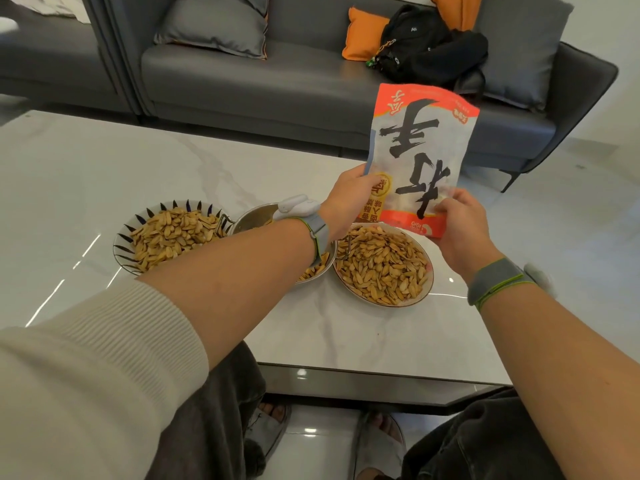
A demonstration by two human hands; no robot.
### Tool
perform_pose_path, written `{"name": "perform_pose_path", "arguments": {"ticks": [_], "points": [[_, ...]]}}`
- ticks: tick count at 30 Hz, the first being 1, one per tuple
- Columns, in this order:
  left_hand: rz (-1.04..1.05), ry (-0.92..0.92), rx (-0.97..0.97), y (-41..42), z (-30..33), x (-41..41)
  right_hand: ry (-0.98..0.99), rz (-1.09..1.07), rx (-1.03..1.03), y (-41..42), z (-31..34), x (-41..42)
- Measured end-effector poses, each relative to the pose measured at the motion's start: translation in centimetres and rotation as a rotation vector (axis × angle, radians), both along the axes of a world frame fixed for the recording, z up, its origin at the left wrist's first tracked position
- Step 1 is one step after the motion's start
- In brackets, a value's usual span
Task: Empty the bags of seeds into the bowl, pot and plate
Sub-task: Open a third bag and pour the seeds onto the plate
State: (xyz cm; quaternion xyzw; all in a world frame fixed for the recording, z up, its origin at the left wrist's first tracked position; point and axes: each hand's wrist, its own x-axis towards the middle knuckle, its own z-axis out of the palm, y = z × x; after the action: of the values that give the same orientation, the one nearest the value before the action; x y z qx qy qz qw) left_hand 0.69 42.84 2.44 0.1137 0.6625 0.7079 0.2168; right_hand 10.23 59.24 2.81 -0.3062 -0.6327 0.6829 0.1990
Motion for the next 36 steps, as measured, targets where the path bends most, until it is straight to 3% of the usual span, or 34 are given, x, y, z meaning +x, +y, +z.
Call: {"name": "perform_pose_path", "arguments": {"ticks": [10,28,36], "points": [[-0.037,-0.096,0.017,-0.8,0.5,0.1,-0.062,0.080,-0.017,0.2,0.4,0.2],[-0.050,0.061,-0.015,-0.8,1.2,-0.1,0.040,0.029,-0.008,0.0,0.6,0.4],[-0.011,-0.053,0.015,-1.0,1.0,-0.4,-0.068,-0.025,0.061,0.2,1.2,0.7]]}}
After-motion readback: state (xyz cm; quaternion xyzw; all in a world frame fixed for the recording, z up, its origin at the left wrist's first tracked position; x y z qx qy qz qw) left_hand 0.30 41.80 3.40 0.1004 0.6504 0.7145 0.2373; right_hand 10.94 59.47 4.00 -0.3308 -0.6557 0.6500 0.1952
